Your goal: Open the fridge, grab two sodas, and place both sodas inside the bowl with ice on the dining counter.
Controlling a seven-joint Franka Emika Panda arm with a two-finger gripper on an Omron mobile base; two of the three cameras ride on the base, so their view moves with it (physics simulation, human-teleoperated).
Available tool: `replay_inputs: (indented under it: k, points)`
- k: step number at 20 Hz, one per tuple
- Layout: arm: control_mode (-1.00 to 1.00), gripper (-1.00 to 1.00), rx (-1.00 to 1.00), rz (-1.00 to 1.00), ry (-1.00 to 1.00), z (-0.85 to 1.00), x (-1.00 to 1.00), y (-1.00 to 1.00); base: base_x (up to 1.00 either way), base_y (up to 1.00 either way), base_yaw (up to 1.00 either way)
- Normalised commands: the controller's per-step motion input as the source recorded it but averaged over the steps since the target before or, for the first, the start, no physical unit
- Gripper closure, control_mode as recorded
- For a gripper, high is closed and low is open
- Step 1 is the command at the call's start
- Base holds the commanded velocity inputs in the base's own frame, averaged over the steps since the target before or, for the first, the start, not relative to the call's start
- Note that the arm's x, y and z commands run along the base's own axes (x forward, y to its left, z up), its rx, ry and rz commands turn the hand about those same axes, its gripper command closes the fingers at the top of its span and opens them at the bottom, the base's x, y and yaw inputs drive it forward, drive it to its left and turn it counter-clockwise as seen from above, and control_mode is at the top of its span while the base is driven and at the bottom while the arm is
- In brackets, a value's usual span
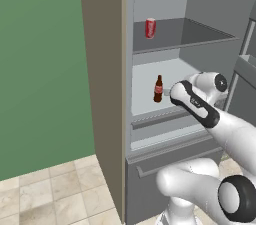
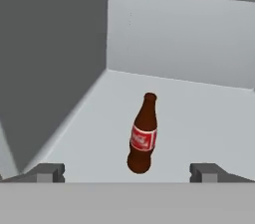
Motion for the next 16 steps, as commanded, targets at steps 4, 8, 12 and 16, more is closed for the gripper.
replay_inputs:
  k: [4, 8, 12, 16]
  points:
    - [-1.00, -1.00, 0.06, 0.01, 0.00, 0.00, 0.21, 0.00, 0.00, 0.00, 0.00]
    - [-1.00, -1.00, 0.06, 0.02, 0.00, 0.00, 0.16, -0.09, 0.00, 0.00, 0.00]
    - [-1.00, -1.00, 0.03, 0.01, 0.00, 0.00, 0.19, -0.10, 0.00, 0.00, 0.00]
    - [-1.00, -1.00, 0.00, 0.01, 0.00, -0.05, 0.22, -0.07, 0.00, 0.00, 0.00]
